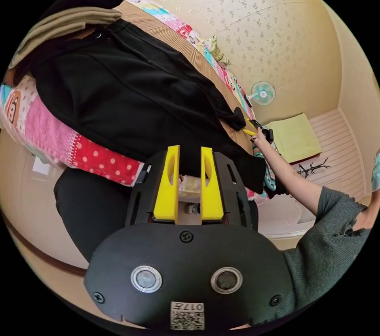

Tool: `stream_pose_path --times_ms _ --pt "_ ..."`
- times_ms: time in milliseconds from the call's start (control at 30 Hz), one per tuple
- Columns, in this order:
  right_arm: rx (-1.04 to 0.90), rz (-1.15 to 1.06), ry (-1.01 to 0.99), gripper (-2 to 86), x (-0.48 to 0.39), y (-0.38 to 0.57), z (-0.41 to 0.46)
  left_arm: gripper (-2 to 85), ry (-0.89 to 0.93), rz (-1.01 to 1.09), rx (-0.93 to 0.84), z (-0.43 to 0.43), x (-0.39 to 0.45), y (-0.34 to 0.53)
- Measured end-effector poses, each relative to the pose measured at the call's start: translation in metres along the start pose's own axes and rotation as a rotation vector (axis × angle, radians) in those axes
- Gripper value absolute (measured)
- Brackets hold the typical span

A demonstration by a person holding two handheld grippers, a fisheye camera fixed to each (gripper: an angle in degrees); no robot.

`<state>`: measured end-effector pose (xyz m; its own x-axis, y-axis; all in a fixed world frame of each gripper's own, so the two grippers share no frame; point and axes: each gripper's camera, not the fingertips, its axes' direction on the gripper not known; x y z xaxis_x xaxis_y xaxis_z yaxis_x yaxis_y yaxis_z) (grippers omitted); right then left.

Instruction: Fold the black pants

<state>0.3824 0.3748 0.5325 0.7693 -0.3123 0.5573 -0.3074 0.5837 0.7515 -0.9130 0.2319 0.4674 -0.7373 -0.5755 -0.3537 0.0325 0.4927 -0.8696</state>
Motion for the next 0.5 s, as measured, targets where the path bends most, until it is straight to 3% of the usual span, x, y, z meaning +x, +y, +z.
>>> stream_pose_path --times_ms 67,133,167,233,300,400,500 --pt "0.030 0.023 -0.044 14.9 0.002 -0.016 0.010 8.5 -0.026 -0.055 0.026 -0.010 -0.016 0.011" --pt "-0.015 0.040 0.011 4.8 -0.003 -0.029 0.022 8.4 -0.044 -0.089 0.054 -0.017 -0.028 0.019" --pt "0.030 -0.002 0.023 4.4 -0.010 -0.027 0.015 8.3 -0.063 -0.110 0.070 -0.020 -0.034 0.022" --pt "0.294 -0.258 -0.042 3.4 -0.050 0.012 -0.039 8.0 -0.086 -0.131 0.094 -0.020 -0.043 0.026" --pt "0.368 -0.335 -0.105 3.1 -0.063 0.050 -0.078 7.7 -0.090 -0.150 0.101 -0.012 -0.049 0.027" --pt "0.513 -0.327 -0.141 2.6 -0.032 0.136 -0.134 7.7 -0.025 -0.159 0.104 0.006 -0.053 0.026" --pt "0.498 -0.224 -0.090 2.2 0.036 0.210 -0.138 7.6 0.023 -0.157 0.103 0.025 -0.049 0.027"
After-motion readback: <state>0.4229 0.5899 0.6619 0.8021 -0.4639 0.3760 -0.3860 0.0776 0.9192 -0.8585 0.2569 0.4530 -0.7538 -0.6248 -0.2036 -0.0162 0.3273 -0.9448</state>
